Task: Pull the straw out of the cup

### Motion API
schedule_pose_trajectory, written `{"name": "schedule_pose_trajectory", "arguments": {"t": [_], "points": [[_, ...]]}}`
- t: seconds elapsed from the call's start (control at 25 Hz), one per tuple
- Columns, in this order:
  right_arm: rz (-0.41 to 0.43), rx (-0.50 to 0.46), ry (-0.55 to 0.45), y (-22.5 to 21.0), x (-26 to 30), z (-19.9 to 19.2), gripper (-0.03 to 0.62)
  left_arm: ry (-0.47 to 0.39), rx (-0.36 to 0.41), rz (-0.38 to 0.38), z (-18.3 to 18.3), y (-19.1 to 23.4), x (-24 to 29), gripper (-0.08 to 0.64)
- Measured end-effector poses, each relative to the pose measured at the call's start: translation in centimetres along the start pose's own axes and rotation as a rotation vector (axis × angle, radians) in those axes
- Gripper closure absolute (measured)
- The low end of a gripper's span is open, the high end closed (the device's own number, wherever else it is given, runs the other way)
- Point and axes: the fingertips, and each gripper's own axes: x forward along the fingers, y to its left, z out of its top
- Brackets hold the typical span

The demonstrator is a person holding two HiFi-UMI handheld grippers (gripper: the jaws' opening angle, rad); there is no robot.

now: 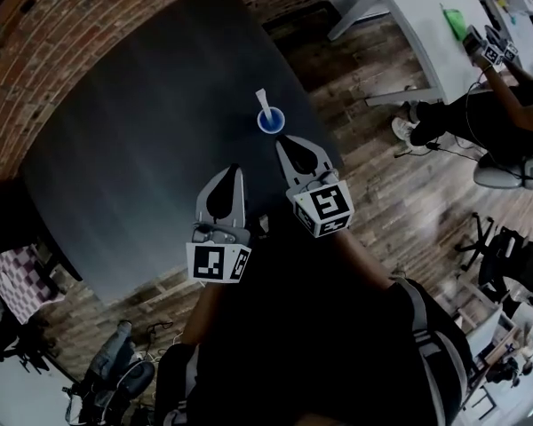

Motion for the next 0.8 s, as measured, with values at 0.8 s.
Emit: {"name": "schedule_pose_trajectory", "arguments": {"t": [0.8], "points": [[-0.067,0.007,0.24,-4.8,9.2,-7.4,0.58,0.105,-0.084,0.009,-5.0,6.0,6.3,0.554]]}}
